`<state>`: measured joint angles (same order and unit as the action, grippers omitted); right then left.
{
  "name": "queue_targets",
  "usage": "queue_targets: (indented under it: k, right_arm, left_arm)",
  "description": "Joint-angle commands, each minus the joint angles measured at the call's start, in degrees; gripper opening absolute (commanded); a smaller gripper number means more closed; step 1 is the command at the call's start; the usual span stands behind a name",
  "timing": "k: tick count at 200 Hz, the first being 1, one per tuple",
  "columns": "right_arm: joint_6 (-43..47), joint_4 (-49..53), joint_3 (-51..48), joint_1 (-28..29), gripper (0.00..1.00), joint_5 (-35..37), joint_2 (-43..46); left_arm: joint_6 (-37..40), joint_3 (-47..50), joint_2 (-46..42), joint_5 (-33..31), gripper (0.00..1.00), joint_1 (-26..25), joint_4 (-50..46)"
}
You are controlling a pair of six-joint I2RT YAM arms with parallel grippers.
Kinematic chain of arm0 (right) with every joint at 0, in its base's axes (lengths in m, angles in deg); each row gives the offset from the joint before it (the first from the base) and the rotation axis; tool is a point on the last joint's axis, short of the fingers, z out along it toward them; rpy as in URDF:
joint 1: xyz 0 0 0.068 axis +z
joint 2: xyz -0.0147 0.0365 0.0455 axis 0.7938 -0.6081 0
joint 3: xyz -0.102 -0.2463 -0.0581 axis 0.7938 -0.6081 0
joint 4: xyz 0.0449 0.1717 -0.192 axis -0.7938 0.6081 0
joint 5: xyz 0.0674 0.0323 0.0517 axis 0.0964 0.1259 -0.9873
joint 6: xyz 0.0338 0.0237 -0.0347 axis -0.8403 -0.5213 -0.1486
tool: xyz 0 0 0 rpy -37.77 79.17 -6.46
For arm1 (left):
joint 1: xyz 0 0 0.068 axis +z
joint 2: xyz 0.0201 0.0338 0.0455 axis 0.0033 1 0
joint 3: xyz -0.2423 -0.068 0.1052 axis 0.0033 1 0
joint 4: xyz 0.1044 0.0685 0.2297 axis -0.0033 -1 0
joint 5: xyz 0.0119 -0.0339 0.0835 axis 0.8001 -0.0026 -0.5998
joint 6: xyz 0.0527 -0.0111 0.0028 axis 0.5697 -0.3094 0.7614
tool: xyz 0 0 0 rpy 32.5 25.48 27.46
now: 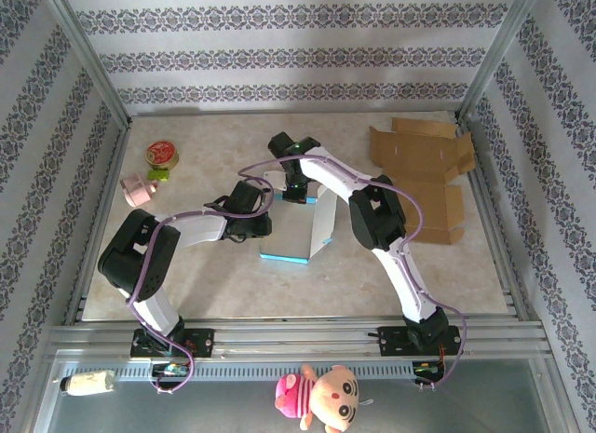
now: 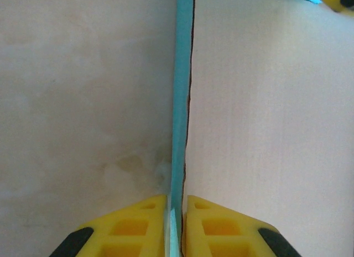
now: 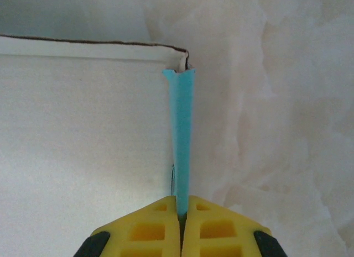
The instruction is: Fold the paper box
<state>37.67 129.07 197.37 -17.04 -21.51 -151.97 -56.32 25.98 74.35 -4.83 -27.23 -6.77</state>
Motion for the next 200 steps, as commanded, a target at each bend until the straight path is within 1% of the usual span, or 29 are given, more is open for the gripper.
queue_targets:
  k: [1,24,60,71,79,85,98,112,119,130,152,164,186,200]
  right_arm:
    - [4.6,-0.4,-5.2,1.0,0.03,3.6,-3.8]
    - [4.8,0.2,-5.6,1.5,0.07,6.0,-4.0]
    - [5.6,-3.2,-9.4,2.7,0.07,10.0,-2.7]
    - [6.5,-4.4,-10.7,2.8,0.05,10.5,-2.2]
    - [6.9,-5.6,-11.6,2.8,0.02,10.5,-1.6]
    - [7.2,-6.3,-12.2,2.6,0.00,9.8,-1.0]
    - [8.1,-7.0,-13.1,2.1,0.00,8.1,0.6]
    - [10.6,-7.4,-13.8,1.8,0.00,7.8,2.2]
    - [12.1,-7.6,-14.1,1.7,0.00,7.7,2.8]
    - [14.6,-7.2,-14.4,1.3,0.00,7.5,3.5]
    - [19.6,-5.6,-13.8,0.5,0.00,7.1,4.0]
    - [25.0,-3.7,-14.0,0.6,0.00,5.6,4.2]
    - [36.5,-5.0,-19.5,1.9,0.00,3.0,6.4]
    - [41.0,-6.2,-22.0,2.8,0.00,2.3,7.6]
  left_arm:
    - [-0.3,0.6,0.1,-0.3,0.14,-0.4,2.1]
    - [-0.3,0.7,-0.1,-0.2,0.14,-0.5,2.1]
    - [-0.9,1.5,-1.0,-0.2,0.14,-0.5,3.0]
    - [-1.3,1.8,-1.5,0.0,0.15,-0.4,3.5]
    - [-1.6,2.1,-2.3,0.2,0.20,-0.5,3.9]
    - [-1.9,2.5,-3.4,0.4,0.26,-0.5,4.6]
    - [-2.8,3.6,-6.5,0.6,0.40,-0.5,5.9]
    - [-3.4,5.2,-11.4,0.0,0.55,-0.4,7.4]
    - [-3.6,5.9,-14.2,-0.6,0.60,-0.5,8.1]
    - [-3.7,7.0,-19.0,-2.5,0.65,-0.5,8.3]
    - [-3.0,9.2,-29.4,-6.9,0.68,-0.4,6.4]
    - [-2.8,11.1,-35.9,-10.0,0.68,-0.3,4.8]
    - [-2.4,15.6,-48.1,-16.6,0.71,0.1,2.6]
    - [-1.1,17.5,-54.5,-19.9,0.72,0.3,0.6]
